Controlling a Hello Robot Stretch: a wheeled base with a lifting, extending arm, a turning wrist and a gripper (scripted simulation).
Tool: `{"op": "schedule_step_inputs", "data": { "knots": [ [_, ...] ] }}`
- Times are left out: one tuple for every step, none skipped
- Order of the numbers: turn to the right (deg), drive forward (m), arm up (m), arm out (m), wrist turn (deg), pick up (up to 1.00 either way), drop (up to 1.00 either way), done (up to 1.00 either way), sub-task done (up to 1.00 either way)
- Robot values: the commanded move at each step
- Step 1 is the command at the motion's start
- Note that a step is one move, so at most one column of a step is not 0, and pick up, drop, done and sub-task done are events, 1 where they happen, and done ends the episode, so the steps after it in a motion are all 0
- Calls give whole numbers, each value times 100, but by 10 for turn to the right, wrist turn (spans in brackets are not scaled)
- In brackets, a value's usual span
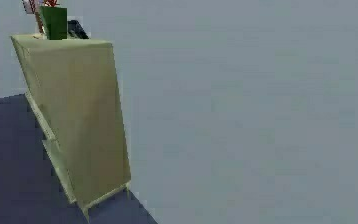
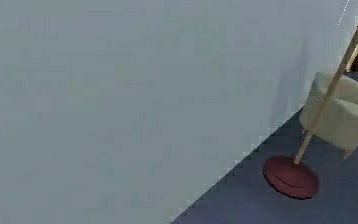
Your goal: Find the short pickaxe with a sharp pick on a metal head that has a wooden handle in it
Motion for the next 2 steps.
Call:
{"op": "schedule_step_inputs", "data": {
  "knots": [
    [-360,0,0,0,0,0,0,0,0],
    [0,30,0,0,0,0,0,0,0]
  ]
}}
